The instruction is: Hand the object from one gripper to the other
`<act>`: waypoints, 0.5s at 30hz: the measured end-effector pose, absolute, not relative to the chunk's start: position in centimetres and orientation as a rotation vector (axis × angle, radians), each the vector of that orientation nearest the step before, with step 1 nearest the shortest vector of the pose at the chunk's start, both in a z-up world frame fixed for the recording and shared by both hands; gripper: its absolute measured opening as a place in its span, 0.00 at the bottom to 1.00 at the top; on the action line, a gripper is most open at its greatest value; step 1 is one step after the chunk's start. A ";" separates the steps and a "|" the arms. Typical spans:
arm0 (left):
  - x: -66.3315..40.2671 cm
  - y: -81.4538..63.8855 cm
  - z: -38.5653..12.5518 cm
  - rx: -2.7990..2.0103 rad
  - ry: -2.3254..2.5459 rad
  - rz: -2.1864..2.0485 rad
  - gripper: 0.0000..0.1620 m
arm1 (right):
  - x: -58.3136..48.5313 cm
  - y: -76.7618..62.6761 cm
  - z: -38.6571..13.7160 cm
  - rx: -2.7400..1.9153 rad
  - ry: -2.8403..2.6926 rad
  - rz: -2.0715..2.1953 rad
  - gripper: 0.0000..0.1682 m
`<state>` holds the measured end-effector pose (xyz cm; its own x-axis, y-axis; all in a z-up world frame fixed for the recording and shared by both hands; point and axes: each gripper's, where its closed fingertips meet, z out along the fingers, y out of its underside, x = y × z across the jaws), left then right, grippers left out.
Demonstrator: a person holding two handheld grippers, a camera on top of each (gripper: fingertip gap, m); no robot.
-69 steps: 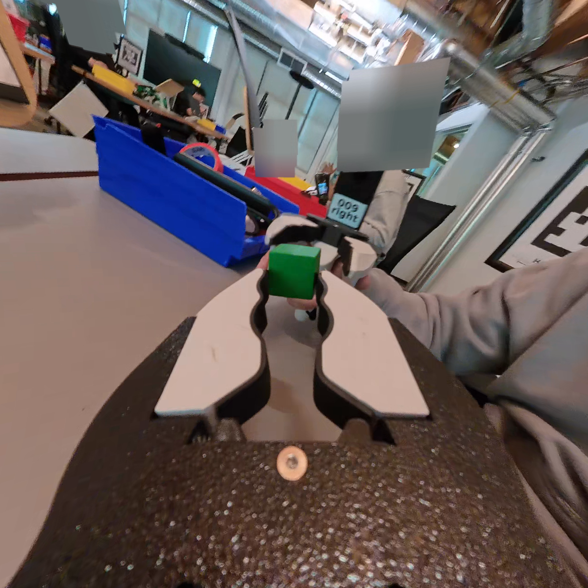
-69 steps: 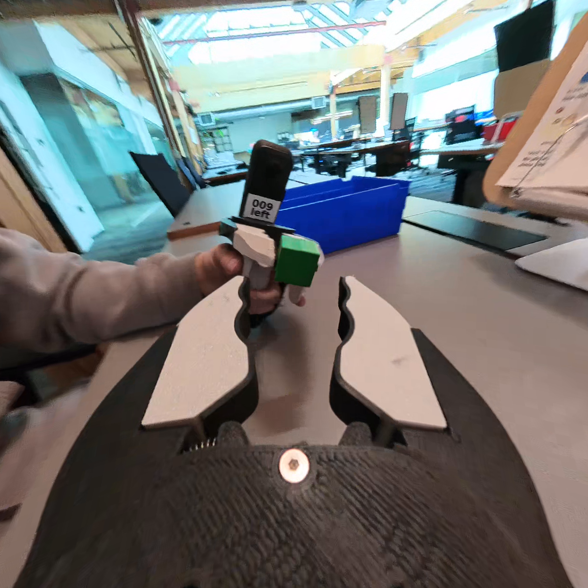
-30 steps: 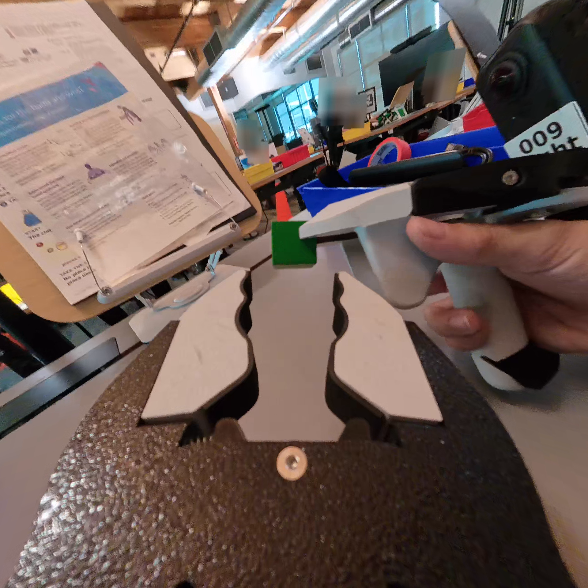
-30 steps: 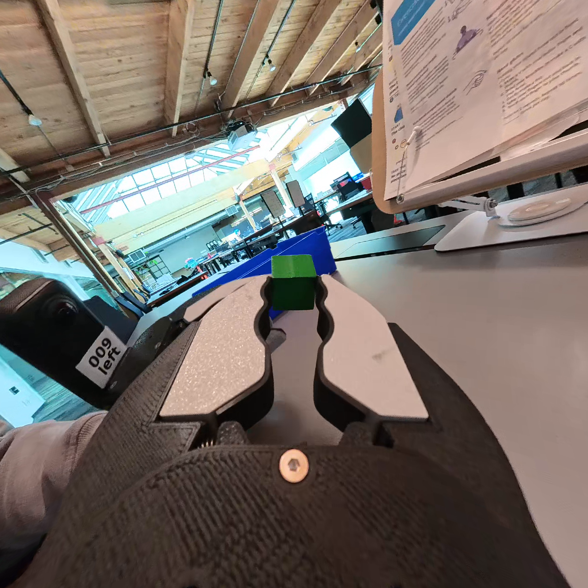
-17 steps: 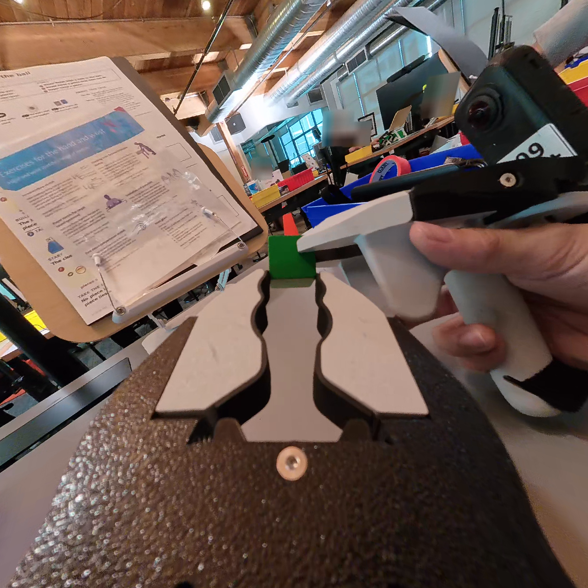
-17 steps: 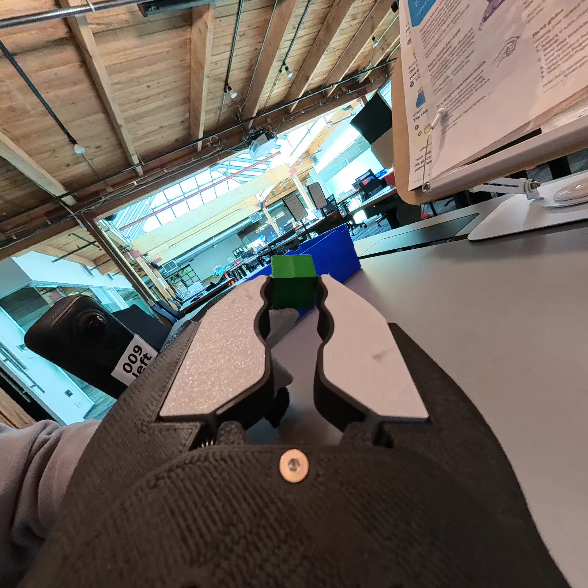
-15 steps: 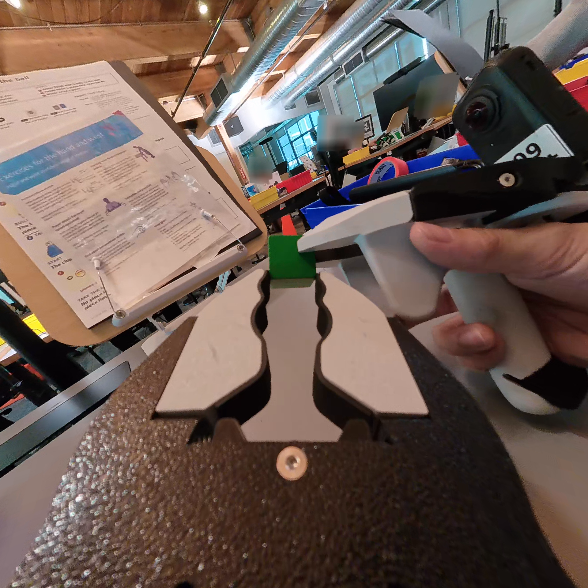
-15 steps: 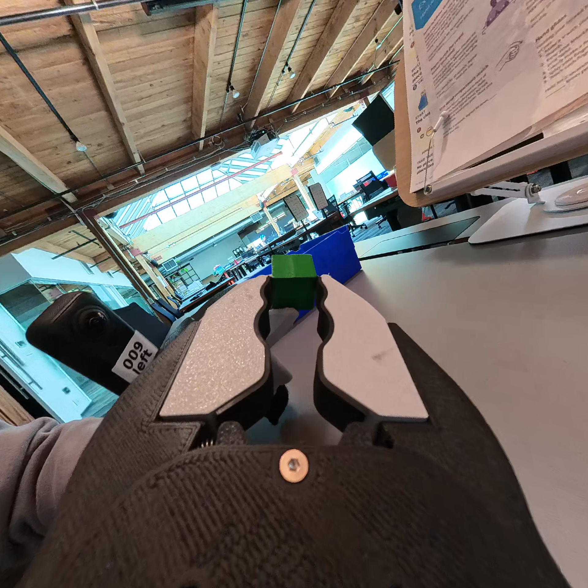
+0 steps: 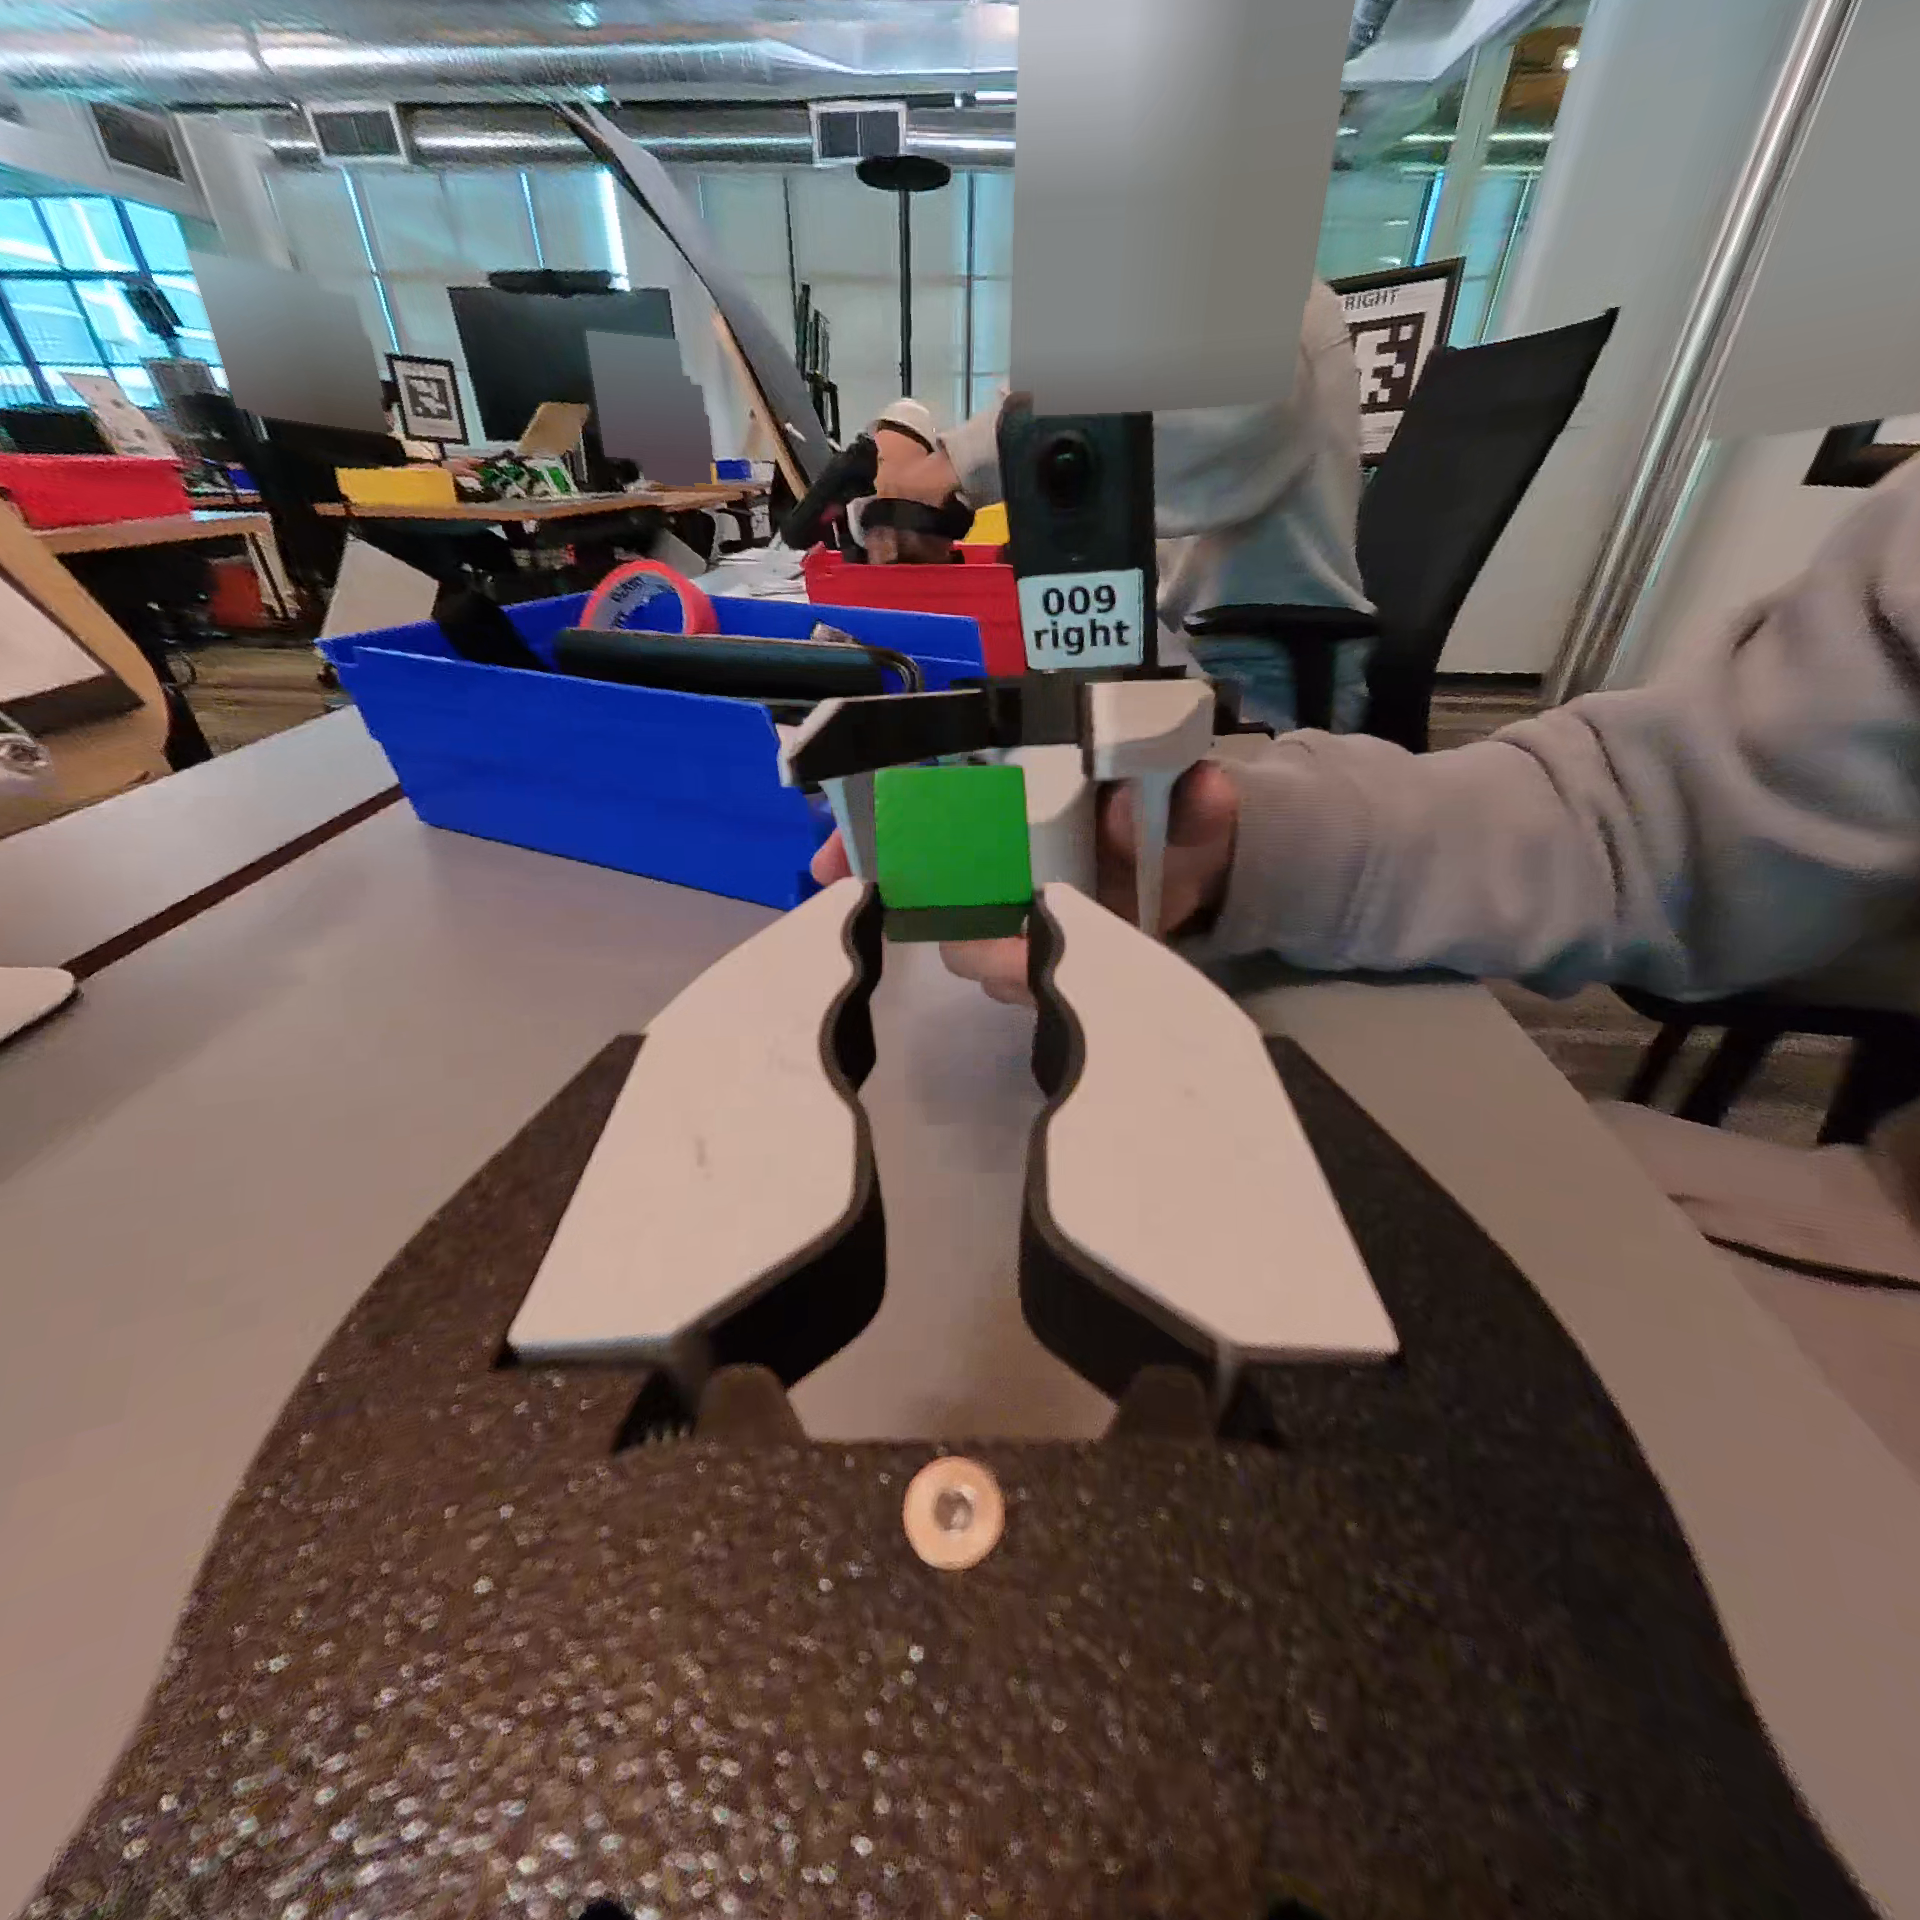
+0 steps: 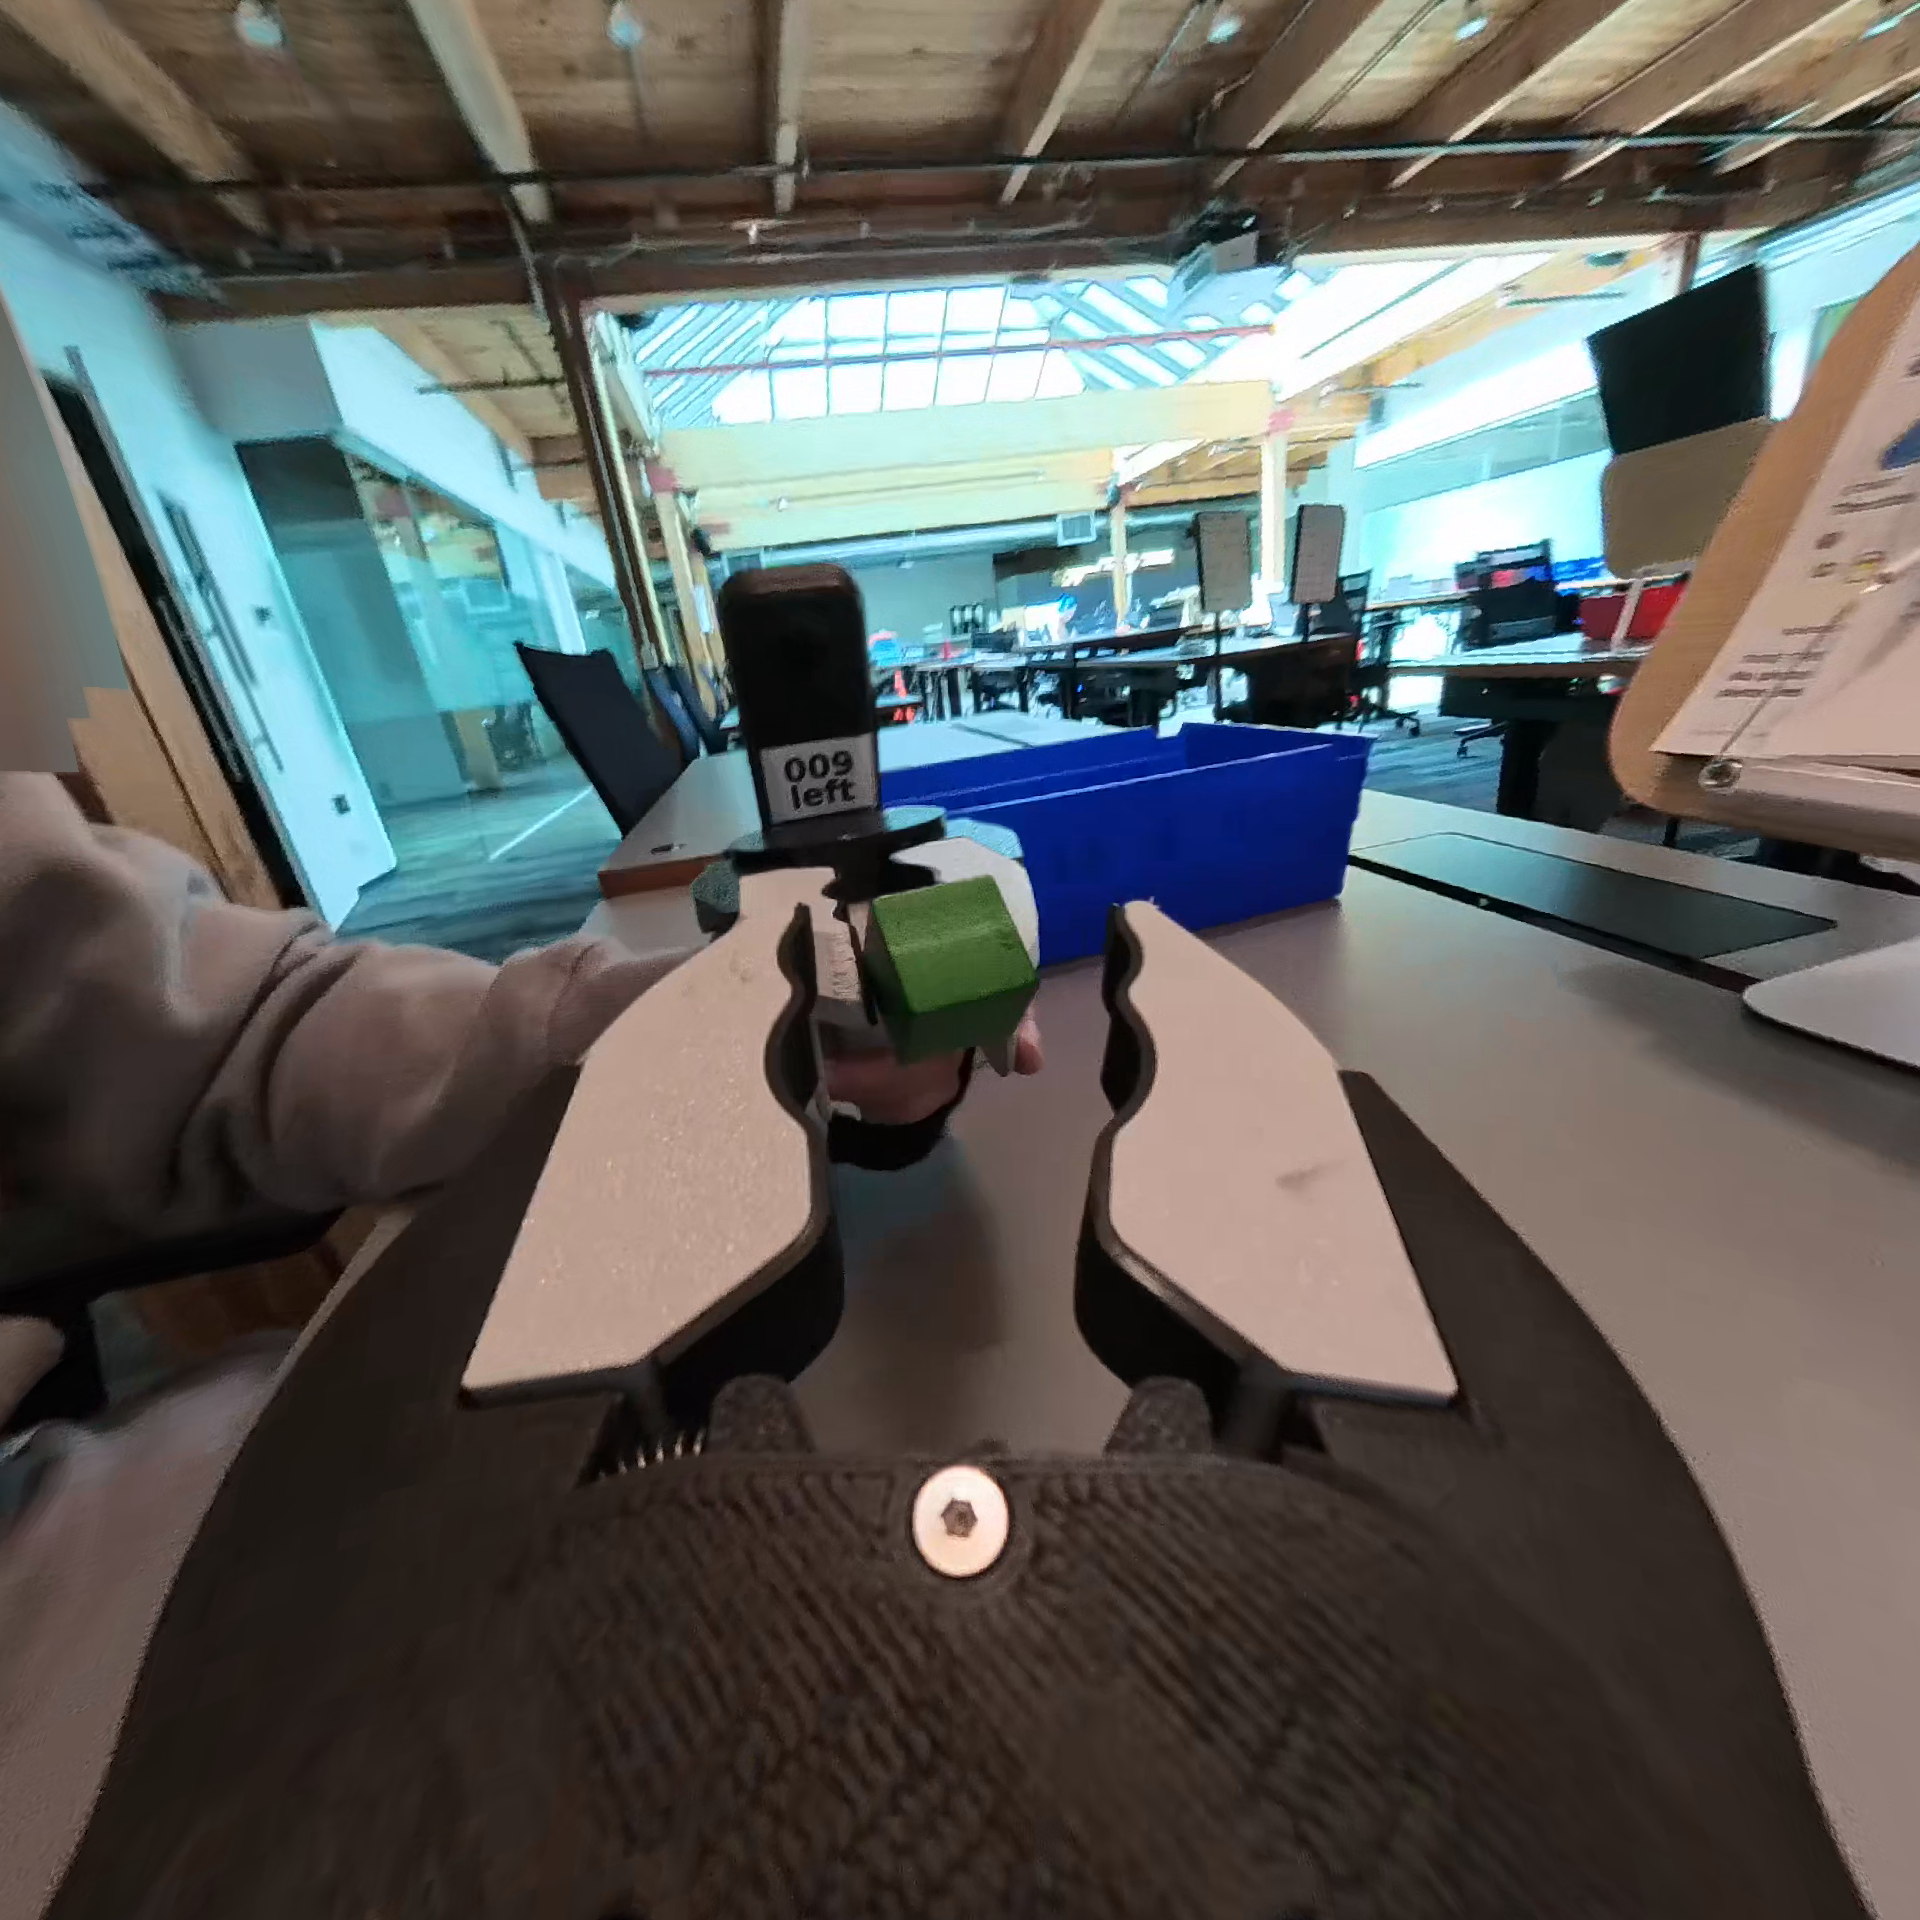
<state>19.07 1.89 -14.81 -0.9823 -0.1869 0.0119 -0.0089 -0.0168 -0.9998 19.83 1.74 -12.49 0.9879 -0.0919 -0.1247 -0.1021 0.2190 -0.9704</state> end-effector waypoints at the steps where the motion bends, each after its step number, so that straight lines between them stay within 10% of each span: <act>1: 18.9 1.8 -15.0 -0.195 2.130 -2.140 0.16 | 19.5 2.0 -12.8 -1.378 0.144 0.000 0.30; 15: 18.7 1.3 -16.1 -0.171 2.204 -2.039 0.16 | 19.2 2.5 -14.4 -1.520 0.058 -0.117 0.19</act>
<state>18.72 1.27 -16.06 -0.9846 -0.1734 -0.0206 0.0071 0.0782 -0.9969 19.24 2.49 -14.41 0.9930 -0.1125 0.0350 0.0404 0.0461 -0.9981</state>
